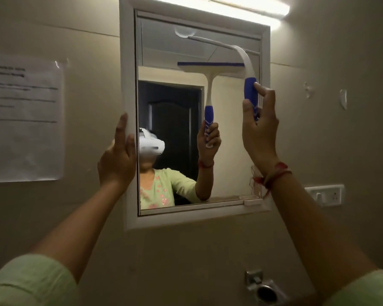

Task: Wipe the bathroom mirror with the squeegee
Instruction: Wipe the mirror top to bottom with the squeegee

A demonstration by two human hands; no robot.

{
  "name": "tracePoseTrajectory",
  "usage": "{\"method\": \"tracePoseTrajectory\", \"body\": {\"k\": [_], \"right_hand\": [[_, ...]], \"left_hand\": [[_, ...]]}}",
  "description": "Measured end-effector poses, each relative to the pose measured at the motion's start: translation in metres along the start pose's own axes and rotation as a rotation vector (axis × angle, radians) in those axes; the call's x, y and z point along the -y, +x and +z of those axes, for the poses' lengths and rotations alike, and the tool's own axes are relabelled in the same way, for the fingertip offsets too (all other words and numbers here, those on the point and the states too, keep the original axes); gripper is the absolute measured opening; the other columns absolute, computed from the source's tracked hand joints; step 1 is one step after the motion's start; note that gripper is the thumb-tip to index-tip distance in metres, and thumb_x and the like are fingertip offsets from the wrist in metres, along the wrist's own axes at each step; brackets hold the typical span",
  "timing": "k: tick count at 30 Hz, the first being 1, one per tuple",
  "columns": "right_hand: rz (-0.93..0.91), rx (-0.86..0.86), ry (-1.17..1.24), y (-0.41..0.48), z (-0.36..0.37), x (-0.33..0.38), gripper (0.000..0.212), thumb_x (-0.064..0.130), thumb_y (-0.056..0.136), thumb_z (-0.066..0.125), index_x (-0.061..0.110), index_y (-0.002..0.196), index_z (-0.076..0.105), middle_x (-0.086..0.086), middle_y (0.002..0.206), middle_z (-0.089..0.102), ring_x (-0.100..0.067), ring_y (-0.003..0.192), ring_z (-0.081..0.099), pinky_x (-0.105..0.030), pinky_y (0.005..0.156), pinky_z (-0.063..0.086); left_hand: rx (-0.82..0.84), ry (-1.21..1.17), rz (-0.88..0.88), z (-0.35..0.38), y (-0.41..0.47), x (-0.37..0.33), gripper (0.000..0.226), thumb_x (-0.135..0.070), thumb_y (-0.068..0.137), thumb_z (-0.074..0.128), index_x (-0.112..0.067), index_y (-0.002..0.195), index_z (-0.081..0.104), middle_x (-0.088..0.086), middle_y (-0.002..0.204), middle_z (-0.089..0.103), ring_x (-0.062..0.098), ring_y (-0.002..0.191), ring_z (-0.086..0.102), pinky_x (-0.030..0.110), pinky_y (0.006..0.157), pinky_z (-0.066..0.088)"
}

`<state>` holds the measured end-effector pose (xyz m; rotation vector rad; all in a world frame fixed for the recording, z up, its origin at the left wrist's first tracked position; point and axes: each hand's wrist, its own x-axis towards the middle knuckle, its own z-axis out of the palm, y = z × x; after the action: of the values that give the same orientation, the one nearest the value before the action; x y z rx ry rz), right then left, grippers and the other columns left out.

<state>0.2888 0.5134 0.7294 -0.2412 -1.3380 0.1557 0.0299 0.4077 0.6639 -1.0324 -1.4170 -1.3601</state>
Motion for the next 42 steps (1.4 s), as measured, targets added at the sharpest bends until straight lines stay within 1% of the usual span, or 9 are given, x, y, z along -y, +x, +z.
{"method": "tracePoseTrajectory", "body": {"k": [5,11,16,20,25,29,34,37,42], "right_hand": [[-0.068,-0.004,-0.024,0.023,0.011,0.001,0.037,0.023,0.094,0.047,0.01,0.128,0.04,-0.011,0.123,0.06,-0.02,0.094,0.064,-0.016,0.078,0.05],[-0.068,0.016,-0.085,0.045,0.016,-0.003,0.037,0.022,0.094,0.047,0.009,0.129,0.04,-0.01,0.126,0.059,-0.02,0.097,0.062,-0.013,0.078,0.047],[-0.046,0.037,-0.095,0.055,0.016,-0.001,0.034,0.02,0.095,0.046,0.006,0.126,0.041,-0.012,0.126,0.058,-0.023,0.103,0.061,-0.028,0.088,0.052],[-0.029,0.008,-0.12,0.059,0.018,0.004,0.034,0.023,0.094,0.047,0.008,0.124,0.044,-0.009,0.123,0.06,-0.02,0.104,0.061,-0.026,0.089,0.051],[-0.045,-0.02,-0.177,0.059,0.018,0.002,0.035,0.026,0.094,0.047,0.011,0.126,0.046,-0.006,0.122,0.061,-0.02,0.105,0.062,-0.028,0.09,0.052],[-0.078,-0.028,-0.238,0.053,0.014,-0.008,0.035,0.027,0.095,0.046,0.012,0.127,0.045,-0.006,0.122,0.062,-0.022,0.103,0.064,-0.029,0.089,0.052],[-0.093,-0.029,-0.207,0.045,0.011,-0.013,0.035,0.026,0.094,0.047,0.012,0.126,0.046,-0.008,0.123,0.061,-0.023,0.103,0.064,-0.028,0.087,0.052],[-0.091,-0.03,-0.186,0.038,0.01,-0.015,0.036,0.025,0.094,0.049,0.012,0.127,0.046,-0.01,0.124,0.061,-0.024,0.104,0.063,-0.03,0.087,0.053],[-0.078,-0.038,-0.161,0.026,0.008,-0.021,0.036,0.025,0.093,0.05,0.012,0.127,0.046,-0.01,0.123,0.061,-0.024,0.102,0.064,-0.029,0.086,0.054]], "left_hand": [[0.035,-0.032,-0.004,0.0,0.001,0.002,0.048,-0.044,0.097,0.022,-0.04,0.143,0.011,0.006,0.06,0.045,0.011,0.045,0.032,0.03,0.049,0.029],[0.042,-0.024,-0.001,-0.003,0.001,0.0,0.049,-0.04,0.097,0.025,-0.036,0.144,0.014,0.007,0.061,0.046,0.012,0.044,0.035,0.024,0.046,0.026],[0.043,-0.045,-0.011,-0.004,0.001,-0.004,0.049,-0.042,0.096,0.023,-0.036,0.144,0.016,0.008,0.063,0.046,0.014,0.048,0.036,0.03,0.051,0.028],[0.052,-0.03,-0.013,-0.008,0.001,-0.007,0.047,-0.039,0.098,0.027,-0.038,0.144,0.015,0.021,0.072,0.058,0.033,0.056,0.052,0.034,0.054,0.032],[0.05,-0.027,-0.011,-0.008,0.0,-0.008,0.048,-0.039,0.097,0.026,-0.036,0.145,0.016,0.014,0.068,0.053,0.025,0.053,0.044,0.033,0.054,0.031],[0.05,-0.031,-0.009,-0.007,0.0,-0.007,0.048,-0.036,0.098,0.028,-0.034,0.145,0.017,0.007,0.065,0.046,0.009,0.048,0.031,0.025,0.049,0.022],[0.081,-0.039,-0.021,-0.009,0.001,-0.008,0.048,-0.036,0.098,0.028,-0.035,0.145,0.016,0.021,0.073,0.059,0.03,0.054,0.05,0.03,0.051,0.029],[0.073,-0.041,-0.011,-0.008,0.0,-0.007,0.049,-0.036,0.098,0.028,-0.034,0.145,0.016,0.019,0.071,0.057,0.014,0.049,0.038,0.024,0.047,0.024],[0.064,-0.041,-0.001,-0.007,0.0,-0.006,0.048,-0.036,0.098,0.028,-0.033,0.145,0.016,0.019,0.07,0.058,0.014,0.05,0.036,0.026,0.049,0.023]]}}
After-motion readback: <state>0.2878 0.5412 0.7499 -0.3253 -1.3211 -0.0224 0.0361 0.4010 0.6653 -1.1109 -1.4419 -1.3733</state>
